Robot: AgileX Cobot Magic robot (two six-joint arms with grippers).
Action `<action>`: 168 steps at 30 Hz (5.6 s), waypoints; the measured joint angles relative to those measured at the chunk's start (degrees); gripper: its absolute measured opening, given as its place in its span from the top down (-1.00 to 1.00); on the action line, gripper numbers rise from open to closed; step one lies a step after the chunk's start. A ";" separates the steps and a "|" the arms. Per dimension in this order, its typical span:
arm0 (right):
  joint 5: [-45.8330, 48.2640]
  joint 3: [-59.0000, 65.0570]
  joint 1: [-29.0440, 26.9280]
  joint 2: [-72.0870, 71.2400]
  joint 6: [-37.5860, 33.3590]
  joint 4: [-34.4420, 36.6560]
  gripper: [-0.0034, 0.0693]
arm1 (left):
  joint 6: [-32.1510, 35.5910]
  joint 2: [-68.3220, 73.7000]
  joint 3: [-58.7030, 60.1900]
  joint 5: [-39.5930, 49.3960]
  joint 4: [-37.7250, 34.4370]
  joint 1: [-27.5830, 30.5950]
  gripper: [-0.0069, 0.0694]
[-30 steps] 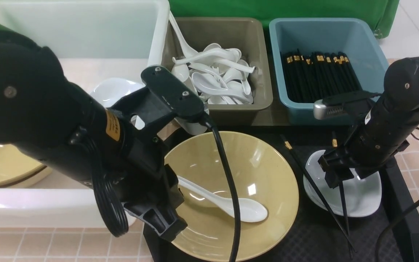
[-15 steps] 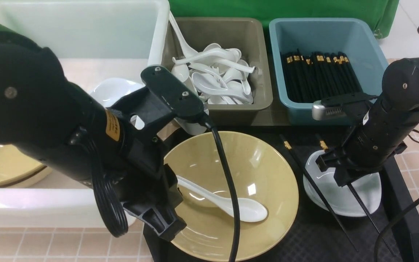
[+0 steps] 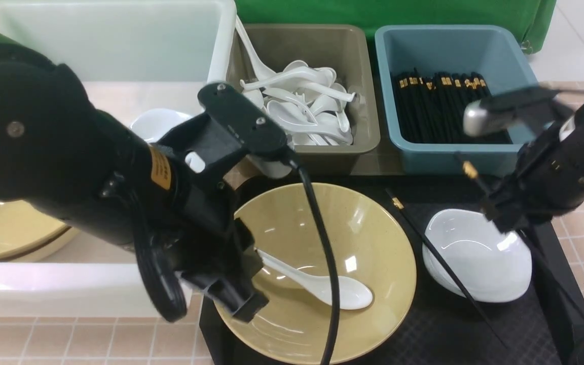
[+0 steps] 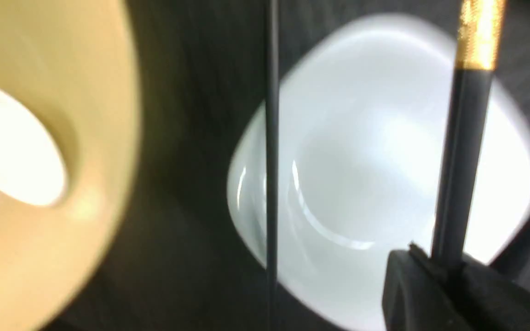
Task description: On brown table put chopsticks spoon bowls plates into blue grey white boxes.
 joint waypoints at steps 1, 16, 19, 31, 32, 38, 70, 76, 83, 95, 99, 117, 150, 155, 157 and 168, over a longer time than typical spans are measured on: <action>-0.95 -0.51 0.00 -1.12 -0.05 0.00 0.66 | -0.36 0.47 0.00 -1.62 0.19 0.06 0.81; -13.06 -29.65 -0.78 13.61 1.74 0.19 0.66 | 1.12 10.69 -6.53 -13.38 -2.65 14.52 0.81; -15.03 -36.78 -2.54 20.45 3.86 0.25 0.66 | 1.90 10.69 -6.88 -16.42 -2.65 14.53 0.81; -11.20 -53.18 -7.87 42.07 8.86 0.14 0.40 | 5.15 10.69 -6.88 -27.93 -7.36 14.53 0.81; -11.05 -53.18 -7.87 42.22 8.86 0.14 0.36 | 5.28 10.69 -6.88 -27.93 -7.52 14.53 0.81; -0.64 -56.25 -7.87 40.92 6.59 0.14 -0.26 | 8.24 10.69 -6.88 -27.45 -10.27 14.53 0.81; -0.38 -4.72 7.33 17.75 -8.36 0.45 -0.38 | 11.34 8.75 -6.88 -15.74 -11.32 14.53 0.81; -3.17 -4.57 7.33 17.75 -7.55 0.21 -0.35 | 11.77 8.75 -6.88 -15.80 -11.32 14.53 0.81; -3.23 -4.57 7.33 17.75 -6.39 -2.24 -0.20 | 12.03 8.75 -6.88 -15.75 -11.33 14.53 0.81; -2.49 -4.57 7.33 19.81 -6.01 -2.66 -0.15 | 12.21 8.75 -6.88 -15.75 -11.33 14.53 0.81; -2.39 -4.57 7.33 19.95 -6.01 -2.72 0.01 | 12.27 8.75 -6.88 -15.75 -11.33 14.53 0.81; -4.37 -9.89 5.16 8.10 -6.01 -3.39 0.67 | 11.31 10.18 -6.99 -21.49 -12.51 14.53 0.81; 2.40 -49.05 -5.32 34.78 -3.60 0.61 -0.33 | 15.43 16.98 -32.02 -12.41 -13.76 14.53 0.81; 14.04 -50.84 -1.82 30.38 -13.34 5.76 -0.28 | 14.79 8.79 -27.04 -4.29 -8.85 14.53 0.81; 14.93 -49.85 0.23 28.56 -14.69 6.20 -0.26 | 13.19 4.78 -22.18 -3.55 -6.65 14.53 0.81; 15.43 -38.24 15.94 20.84 -22.83 7.19 -0.23 | 1.33 -12.86 6.51 -11.12 4.24 14.53 0.81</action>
